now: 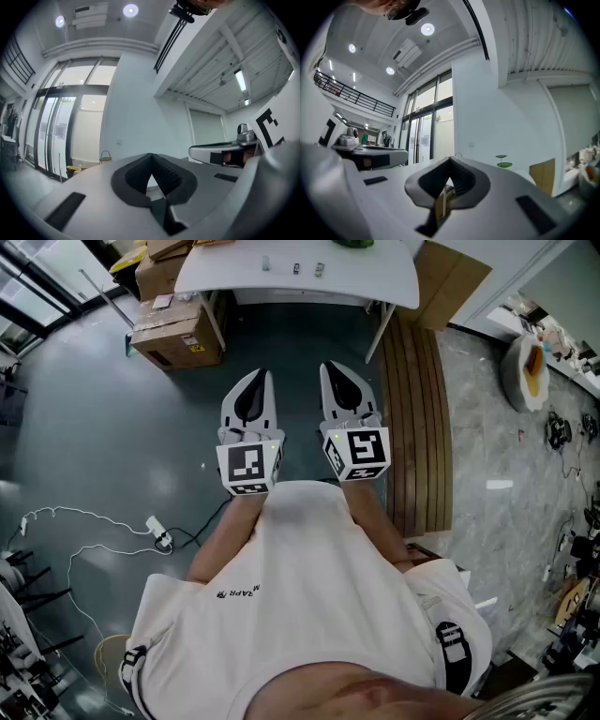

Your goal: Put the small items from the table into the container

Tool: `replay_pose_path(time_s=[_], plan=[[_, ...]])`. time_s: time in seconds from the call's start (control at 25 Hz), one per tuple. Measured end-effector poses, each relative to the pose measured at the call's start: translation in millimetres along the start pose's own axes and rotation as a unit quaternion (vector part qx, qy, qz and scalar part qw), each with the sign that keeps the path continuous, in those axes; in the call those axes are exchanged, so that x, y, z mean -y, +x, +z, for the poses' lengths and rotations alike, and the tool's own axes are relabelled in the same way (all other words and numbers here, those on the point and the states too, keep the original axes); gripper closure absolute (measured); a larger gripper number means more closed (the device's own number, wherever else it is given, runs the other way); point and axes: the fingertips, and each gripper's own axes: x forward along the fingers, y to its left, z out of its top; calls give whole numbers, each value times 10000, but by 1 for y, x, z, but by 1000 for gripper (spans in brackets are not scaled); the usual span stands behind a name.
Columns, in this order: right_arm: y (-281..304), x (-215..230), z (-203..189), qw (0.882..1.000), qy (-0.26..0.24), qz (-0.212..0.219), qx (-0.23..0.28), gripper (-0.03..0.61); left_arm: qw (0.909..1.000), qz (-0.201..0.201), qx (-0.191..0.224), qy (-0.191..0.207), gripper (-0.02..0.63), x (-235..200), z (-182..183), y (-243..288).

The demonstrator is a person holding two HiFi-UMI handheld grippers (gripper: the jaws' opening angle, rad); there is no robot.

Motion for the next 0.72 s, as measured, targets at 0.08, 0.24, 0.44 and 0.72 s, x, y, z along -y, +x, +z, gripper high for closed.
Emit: replay_pose_path(time_s=[0.08,0.24,0.44,0.72], plan=[[-2,2,-2,10000,20,18,-2,571,10000,-10,-6,8,609,5,0,1],[-2,9,-4,10000,50,55,-3,571,10000,-16,-5,12,609,13,-2,7],[-6,26,-6,10000,74,30,15,572,10000,33,-26,47,609,25,-4,14],[-19,61,-8,9998,154,112,73,572,9998,175,-33,99,609,57,-6,27]])
